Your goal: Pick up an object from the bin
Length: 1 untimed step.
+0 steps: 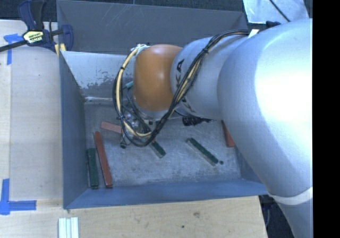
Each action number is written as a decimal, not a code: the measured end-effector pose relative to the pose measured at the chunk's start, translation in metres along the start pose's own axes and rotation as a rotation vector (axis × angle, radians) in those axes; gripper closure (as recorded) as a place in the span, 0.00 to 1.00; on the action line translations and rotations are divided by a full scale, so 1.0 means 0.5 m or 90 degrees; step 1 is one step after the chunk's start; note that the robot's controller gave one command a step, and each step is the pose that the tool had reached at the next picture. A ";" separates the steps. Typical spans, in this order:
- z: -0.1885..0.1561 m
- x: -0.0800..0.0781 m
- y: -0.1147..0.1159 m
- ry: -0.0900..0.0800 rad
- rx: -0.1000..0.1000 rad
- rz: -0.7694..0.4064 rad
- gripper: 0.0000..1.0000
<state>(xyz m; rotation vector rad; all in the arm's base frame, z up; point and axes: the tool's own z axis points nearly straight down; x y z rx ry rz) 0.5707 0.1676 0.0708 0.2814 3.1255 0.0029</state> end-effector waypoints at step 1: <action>-0.157 0.005 -0.004 -0.004 -0.002 0.025 1.00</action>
Offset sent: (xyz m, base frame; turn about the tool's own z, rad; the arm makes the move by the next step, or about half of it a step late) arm -0.0060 -0.0015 0.0735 0.0398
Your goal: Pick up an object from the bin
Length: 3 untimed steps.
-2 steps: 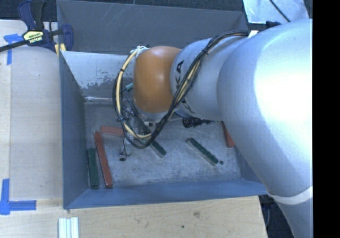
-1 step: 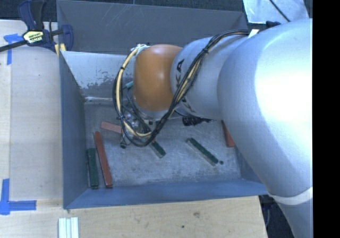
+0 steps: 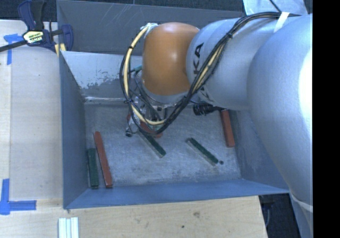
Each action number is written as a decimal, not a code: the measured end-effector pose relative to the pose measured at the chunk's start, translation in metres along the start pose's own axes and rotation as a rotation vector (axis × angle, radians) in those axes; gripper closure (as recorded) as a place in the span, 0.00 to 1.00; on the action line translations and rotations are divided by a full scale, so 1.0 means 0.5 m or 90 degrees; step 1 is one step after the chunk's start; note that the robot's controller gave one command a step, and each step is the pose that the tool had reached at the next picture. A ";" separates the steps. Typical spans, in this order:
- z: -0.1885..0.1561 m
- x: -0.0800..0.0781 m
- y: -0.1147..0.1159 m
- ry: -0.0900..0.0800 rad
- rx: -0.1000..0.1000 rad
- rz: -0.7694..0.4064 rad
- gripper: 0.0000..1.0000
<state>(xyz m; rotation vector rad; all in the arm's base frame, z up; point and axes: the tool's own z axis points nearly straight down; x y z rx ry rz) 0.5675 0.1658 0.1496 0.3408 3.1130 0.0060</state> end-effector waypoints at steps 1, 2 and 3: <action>0.010 0.004 -0.002 0.005 0.002 0.000 0.00; 0.163 -0.004 0.032 0.008 0.003 -0.158 0.00; 0.156 -0.009 0.033 0.004 0.001 -0.157 1.00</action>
Offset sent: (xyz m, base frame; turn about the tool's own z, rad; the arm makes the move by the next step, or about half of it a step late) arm 0.0000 0.0000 0.0000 0.0000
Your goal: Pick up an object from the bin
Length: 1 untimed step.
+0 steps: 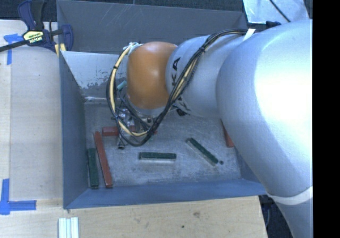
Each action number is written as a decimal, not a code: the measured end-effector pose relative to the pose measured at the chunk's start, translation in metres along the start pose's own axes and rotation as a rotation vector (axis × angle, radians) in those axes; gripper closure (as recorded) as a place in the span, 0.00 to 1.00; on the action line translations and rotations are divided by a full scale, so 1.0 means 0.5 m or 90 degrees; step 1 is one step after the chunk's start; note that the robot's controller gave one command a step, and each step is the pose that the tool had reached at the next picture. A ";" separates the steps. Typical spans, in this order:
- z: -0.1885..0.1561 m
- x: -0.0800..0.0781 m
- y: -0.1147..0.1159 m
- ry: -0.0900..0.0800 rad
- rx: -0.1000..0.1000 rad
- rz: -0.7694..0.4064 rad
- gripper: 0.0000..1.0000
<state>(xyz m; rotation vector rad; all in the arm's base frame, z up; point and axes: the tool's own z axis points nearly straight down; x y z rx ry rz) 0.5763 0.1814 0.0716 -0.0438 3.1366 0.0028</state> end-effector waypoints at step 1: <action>-0.243 -0.015 -0.041 -0.004 -0.001 0.049 1.00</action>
Offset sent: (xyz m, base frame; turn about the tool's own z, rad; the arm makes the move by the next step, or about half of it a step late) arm 0.0046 -0.0204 0.1158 0.0786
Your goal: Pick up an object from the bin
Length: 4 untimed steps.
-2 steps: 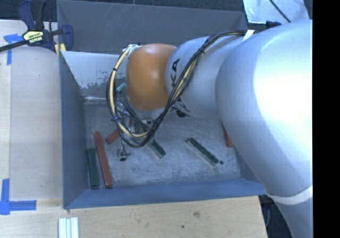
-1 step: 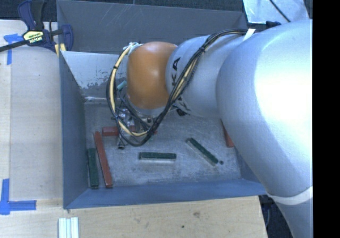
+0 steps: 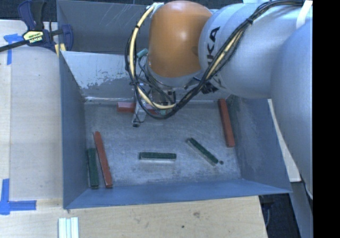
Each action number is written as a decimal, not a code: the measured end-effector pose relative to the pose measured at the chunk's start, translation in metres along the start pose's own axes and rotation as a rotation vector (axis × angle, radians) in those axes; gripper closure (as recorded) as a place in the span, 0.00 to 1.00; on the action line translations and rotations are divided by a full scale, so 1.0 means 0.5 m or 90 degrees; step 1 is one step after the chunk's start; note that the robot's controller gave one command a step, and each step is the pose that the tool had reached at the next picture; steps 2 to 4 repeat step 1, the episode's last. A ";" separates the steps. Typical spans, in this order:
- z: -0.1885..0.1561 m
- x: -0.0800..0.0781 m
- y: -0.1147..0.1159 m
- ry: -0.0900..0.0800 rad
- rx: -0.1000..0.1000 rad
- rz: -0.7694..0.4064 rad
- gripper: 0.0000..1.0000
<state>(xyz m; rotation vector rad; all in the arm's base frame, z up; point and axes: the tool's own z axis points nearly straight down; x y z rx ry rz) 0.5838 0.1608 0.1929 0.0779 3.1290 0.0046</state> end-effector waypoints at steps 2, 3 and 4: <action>-0.128 0.007 -0.031 0.001 0.001 -0.032 1.00; -0.128 0.007 -0.031 0.001 0.001 -0.032 1.00; -0.128 0.007 -0.031 0.001 0.001 -0.032 1.00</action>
Offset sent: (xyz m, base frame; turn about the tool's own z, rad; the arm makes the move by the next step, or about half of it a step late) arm -0.0067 -0.0143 0.0589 -0.0513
